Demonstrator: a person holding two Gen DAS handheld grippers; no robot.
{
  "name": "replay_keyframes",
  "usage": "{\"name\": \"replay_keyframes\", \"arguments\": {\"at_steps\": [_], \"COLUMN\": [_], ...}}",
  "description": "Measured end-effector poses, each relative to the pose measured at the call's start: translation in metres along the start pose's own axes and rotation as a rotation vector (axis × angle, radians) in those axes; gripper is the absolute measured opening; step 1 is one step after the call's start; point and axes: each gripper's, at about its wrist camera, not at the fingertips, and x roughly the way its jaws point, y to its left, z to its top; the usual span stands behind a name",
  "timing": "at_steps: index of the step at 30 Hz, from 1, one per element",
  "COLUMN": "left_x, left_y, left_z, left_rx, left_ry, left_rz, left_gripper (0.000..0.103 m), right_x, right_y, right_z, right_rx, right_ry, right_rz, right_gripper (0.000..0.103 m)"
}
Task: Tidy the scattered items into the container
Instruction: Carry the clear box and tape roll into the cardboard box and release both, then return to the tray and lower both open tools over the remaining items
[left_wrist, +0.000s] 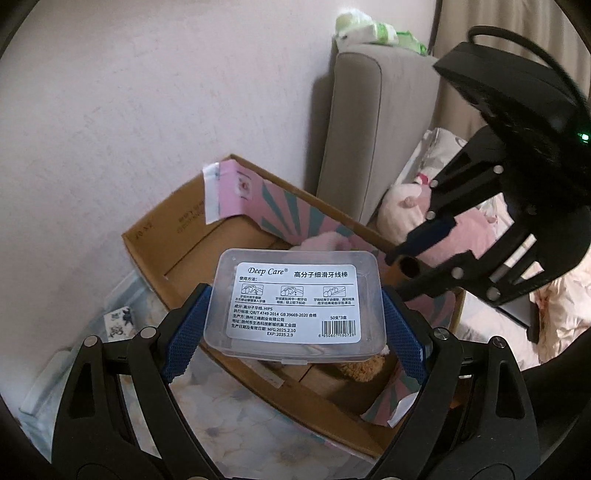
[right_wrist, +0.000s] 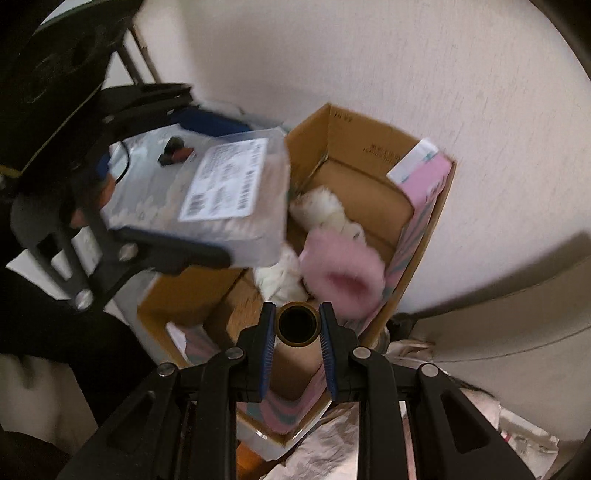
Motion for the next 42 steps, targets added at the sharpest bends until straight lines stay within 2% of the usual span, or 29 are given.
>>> {"name": "replay_keyframes", "arguments": {"at_steps": [3, 6, 8, 9, 11, 12, 16, 21, 24, 27, 32, 36, 39, 42], "left_x": [0.002, 0.008, 0.011, 0.011, 0.006, 0.003, -0.013, -0.040, -0.064, -0.092, -0.140, -0.172, -0.190, -0.202], "left_y": [0.001, 0.006, 0.015, 0.018, 0.025, 0.027, 0.032, 0.035, 0.043, 0.054, 0.087, 0.124, 0.152, 0.171], "left_z": [-0.002, 0.001, 0.000, -0.001, -0.003, -0.005, -0.011, -0.021, -0.028, -0.036, -0.058, -0.083, -0.105, -0.127], "left_rx": [0.001, -0.028, -0.086, -0.107, -0.150, -0.162, -0.190, -0.196, -0.225, -0.251, -0.318, -0.404, -0.470, -0.523], "left_ry": [0.012, 0.058, 0.093, 0.094, 0.086, 0.087, 0.075, 0.044, -0.005, -0.060, -0.104, -0.093, -0.076, -0.071], "left_rz": [0.015, 0.024, -0.013, -0.029, -0.033, -0.031, -0.009, 0.030, 0.056, 0.123, 0.229, 0.313, 0.372, 0.392], "left_gripper": [0.088, 0.089, 0.102, 0.103, 0.103, 0.103, 0.103, 0.103, 0.103, 0.103, 0.103, 0.103, 0.103, 0.103], "right_x": [0.002, 0.002, 0.004, 0.004, 0.002, -0.002, -0.012, -0.027, -0.034, -0.044, -0.056, -0.062, -0.057, -0.050], "right_y": [0.001, 0.002, 0.006, 0.010, 0.015, 0.018, 0.018, 0.026, 0.032, 0.038, 0.052, 0.067, 0.084, 0.101], "right_z": [-0.008, -0.010, -0.009, -0.008, -0.007, -0.007, -0.003, 0.006, 0.014, 0.025, 0.048, 0.070, 0.085, 0.100], "right_rx": [0.001, -0.003, -0.026, -0.039, -0.056, -0.059, -0.034, -0.041, -0.046, -0.046, -0.058, -0.055, -0.075, -0.087], "right_ry": [0.001, 0.000, 0.013, 0.019, 0.017, 0.007, -0.020, -0.051, -0.067, -0.097, -0.139, -0.174, -0.191, -0.212], "right_rz": [0.010, 0.027, 0.050, 0.036, 0.003, -0.004, 0.003, -0.038, -0.049, -0.038, -0.046, -0.031, -0.060, -0.034], "right_gripper": [0.021, 0.021, 0.024, 0.029, 0.067, 0.069, 0.070, 0.070, 0.070, 0.070, 0.070, 0.070, 0.070, 0.070]}}
